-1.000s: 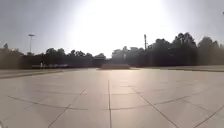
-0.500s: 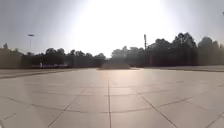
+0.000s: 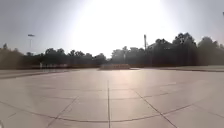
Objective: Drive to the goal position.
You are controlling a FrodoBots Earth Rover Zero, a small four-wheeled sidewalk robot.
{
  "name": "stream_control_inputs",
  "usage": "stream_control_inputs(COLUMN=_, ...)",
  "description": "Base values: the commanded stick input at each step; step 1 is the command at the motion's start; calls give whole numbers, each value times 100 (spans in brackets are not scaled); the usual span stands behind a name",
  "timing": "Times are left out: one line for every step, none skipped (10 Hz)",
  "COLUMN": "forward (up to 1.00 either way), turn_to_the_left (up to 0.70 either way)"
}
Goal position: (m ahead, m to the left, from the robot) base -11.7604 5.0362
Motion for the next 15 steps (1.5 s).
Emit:
stream_control_inputs(forward=33, turn_to_the_left=4)
stream_control_inputs(forward=12, turn_to_the_left=1)
stream_control_inputs(forward=7, turn_to_the_left=2)
stream_control_inputs(forward=6, turn_to_the_left=3)
stream_control_inputs(forward=3, turn_to_the_left=1)
stream_control_inputs(forward=1, turn_to_the_left=-3)
stream_control_inputs(forward=-42, turn_to_the_left=-73)
stream_control_inputs(forward=-54, turn_to_the_left=-45)
stream_control_inputs(forward=-62, turn_to_the_left=-31)
stream_control_inputs(forward=-67, turn_to_the_left=-34)
stream_control_inputs(forward=-67, turn_to_the_left=-33)
stream_control_inputs(forward=-67, turn_to_the_left=-34)
stream_control_inputs(forward=-67, turn_to_the_left=-33)
stream_control_inputs(forward=-67, turn_to_the_left=-8)
stream_control_inputs(forward=-67, turn_to_the_left=0)
